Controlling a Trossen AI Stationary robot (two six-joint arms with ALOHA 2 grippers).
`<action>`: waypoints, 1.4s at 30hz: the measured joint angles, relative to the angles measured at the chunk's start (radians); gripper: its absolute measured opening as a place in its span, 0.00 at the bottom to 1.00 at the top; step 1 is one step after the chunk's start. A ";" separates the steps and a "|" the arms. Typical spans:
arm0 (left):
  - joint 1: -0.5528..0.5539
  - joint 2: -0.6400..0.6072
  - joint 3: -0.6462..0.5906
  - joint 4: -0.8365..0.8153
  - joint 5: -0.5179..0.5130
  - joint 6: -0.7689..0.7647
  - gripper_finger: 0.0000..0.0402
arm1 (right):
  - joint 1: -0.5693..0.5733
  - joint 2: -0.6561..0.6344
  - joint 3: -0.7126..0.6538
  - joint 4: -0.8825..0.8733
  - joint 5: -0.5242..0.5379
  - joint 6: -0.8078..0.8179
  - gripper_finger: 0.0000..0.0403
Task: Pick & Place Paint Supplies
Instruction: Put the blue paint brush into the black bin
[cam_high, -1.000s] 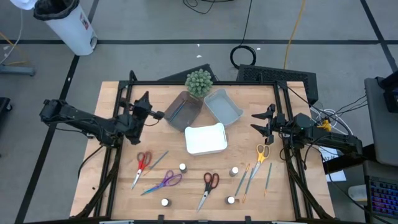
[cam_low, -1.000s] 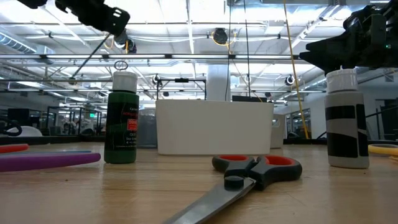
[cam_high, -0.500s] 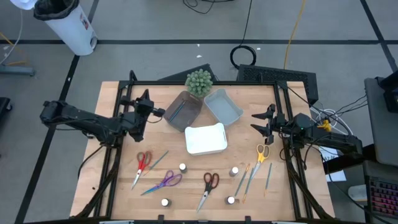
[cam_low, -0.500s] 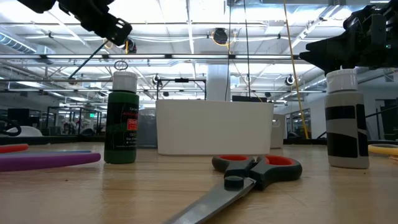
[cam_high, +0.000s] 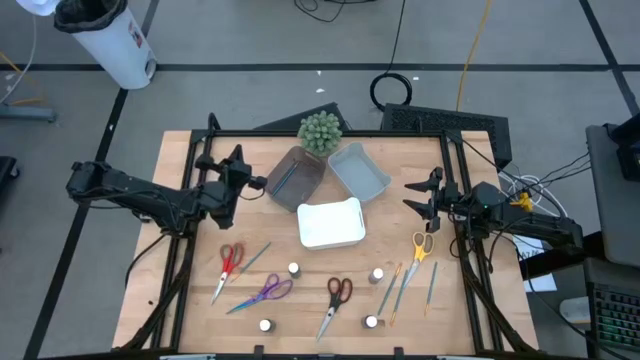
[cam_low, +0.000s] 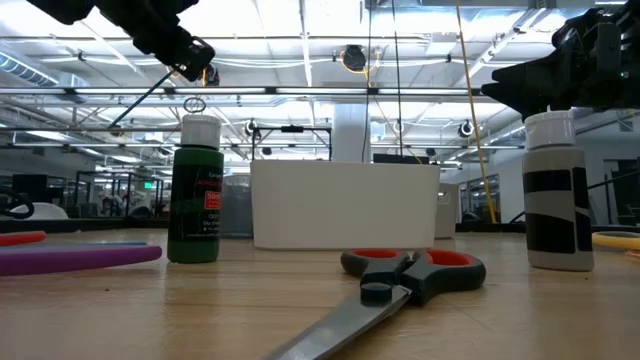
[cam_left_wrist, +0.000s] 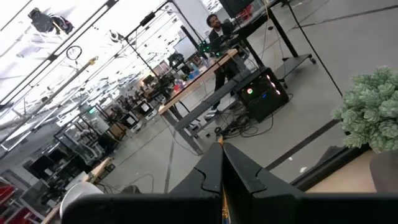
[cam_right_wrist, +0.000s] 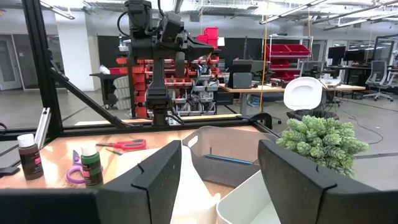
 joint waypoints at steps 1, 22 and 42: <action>0.002 0.000 0.000 0.000 0.001 0.001 0.00 | 0.000 0.000 0.000 0.000 0.000 0.000 0.51; 0.137 -0.025 -0.012 -0.174 0.668 -0.424 0.00 | 0.000 0.000 0.000 0.000 0.000 0.000 0.51; 0.322 -0.037 -0.013 -0.128 1.589 -0.624 0.00 | 0.000 0.000 0.000 0.000 0.000 0.000 0.51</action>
